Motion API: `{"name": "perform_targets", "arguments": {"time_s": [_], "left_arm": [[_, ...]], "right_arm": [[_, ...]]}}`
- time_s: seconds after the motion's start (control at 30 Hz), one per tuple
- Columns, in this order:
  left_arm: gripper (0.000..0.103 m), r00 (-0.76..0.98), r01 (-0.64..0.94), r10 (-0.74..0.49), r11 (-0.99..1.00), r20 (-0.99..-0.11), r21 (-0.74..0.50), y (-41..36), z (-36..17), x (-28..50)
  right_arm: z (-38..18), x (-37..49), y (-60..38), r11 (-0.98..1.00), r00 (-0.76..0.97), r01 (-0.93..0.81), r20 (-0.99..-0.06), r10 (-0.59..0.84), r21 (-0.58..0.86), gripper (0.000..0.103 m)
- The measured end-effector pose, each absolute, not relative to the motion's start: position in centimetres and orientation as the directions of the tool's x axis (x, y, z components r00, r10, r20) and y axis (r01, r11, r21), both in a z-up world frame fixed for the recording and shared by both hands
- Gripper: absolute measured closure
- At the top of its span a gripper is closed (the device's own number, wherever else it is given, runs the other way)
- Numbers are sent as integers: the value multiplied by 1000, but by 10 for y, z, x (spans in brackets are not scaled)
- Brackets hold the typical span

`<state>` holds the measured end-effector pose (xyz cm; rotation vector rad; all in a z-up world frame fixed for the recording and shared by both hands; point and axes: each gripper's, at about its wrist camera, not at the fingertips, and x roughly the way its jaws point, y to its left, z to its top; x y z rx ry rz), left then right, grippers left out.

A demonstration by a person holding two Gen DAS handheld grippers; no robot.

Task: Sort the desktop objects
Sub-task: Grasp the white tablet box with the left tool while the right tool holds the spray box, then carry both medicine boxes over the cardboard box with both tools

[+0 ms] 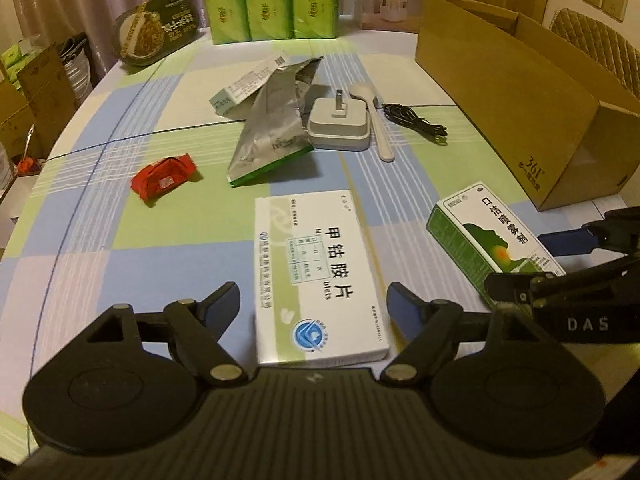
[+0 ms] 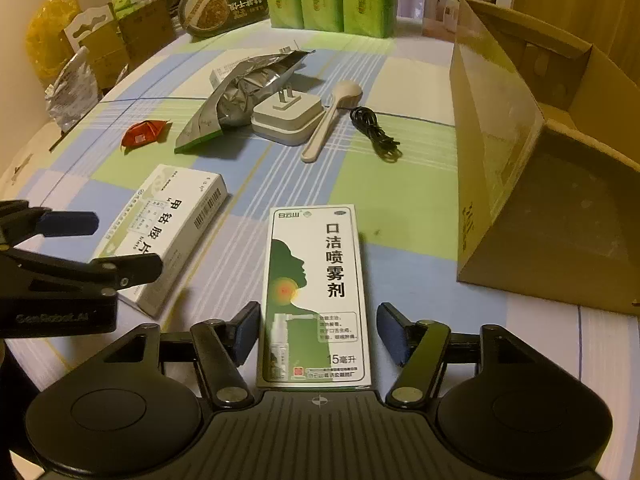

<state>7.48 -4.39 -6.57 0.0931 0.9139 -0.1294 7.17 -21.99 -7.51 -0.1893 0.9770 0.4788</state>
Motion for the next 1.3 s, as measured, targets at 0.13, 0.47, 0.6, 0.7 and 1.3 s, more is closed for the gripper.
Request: {"name": "perform_targets", "arguments": {"time_s": [0.13, 0.47, 0.6, 0.7, 1.3], "left_arm": [[26, 607, 170, -67, 984, -792, 47, -50, -72, 82], [34, 594, 141, -46, 989, -803, 47, -45, -86, 93], [35, 598, 137, -44, 989, -800, 49, -44, -86, 91], [35, 598, 138, -44, 989, -801, 48, -44, -85, 91], [35, 639, 147, -72, 989, -766, 30, -49, -48, 69]], "right_arm": [[-75, 76, -222, 881, 483, -469, -815, 320, 68, 39], [-84, 83, -218, 883, 495, -465, -806, 323, 67, 39], [-88, 82, -218, 881, 497, -469, -808, 318, 58, 42], [-87, 79, -217, 878, 504, -476, -806, 310, 41, 50], [-40, 54, -234, 896, 583, -440, -743, 328, 50, 50]]}}
